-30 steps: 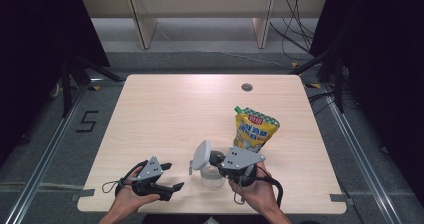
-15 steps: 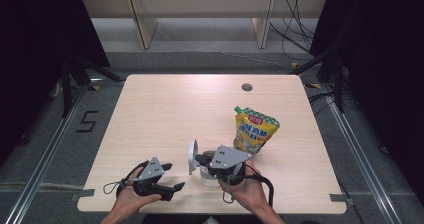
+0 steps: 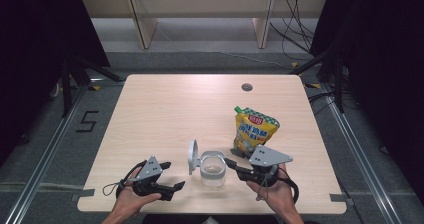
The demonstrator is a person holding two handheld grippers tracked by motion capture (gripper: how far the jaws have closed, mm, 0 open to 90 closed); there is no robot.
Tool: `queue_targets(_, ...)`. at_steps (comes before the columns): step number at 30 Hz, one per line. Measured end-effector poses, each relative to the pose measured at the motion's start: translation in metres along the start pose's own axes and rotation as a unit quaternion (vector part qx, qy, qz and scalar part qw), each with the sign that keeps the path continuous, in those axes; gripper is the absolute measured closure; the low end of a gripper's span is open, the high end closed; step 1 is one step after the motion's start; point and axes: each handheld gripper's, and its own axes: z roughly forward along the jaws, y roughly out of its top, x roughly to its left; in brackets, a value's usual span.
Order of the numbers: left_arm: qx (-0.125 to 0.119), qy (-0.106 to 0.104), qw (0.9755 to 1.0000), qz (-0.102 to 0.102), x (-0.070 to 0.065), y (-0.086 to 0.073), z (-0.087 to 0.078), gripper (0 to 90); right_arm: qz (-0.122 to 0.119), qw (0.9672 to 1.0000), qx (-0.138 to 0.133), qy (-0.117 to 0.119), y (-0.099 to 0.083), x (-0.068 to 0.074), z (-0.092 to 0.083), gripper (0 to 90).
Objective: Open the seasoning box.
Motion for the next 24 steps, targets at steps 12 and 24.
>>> queue_targets(12, 0.000, 0.006, 1.0000, 0.006, 0.001, 0.000, -0.001, 16.2, 0.029, 0.9993, 0.009, -0.020, -0.026, -0.015, -0.023, 57.7)
queue_targets(24, 0.003, 0.005, 1.0000, 0.003, 0.002, 0.001, 0.000, 16.3, 0.077, 0.9929, 0.041, -0.081, -0.049, -0.036, -0.037, 46.1)
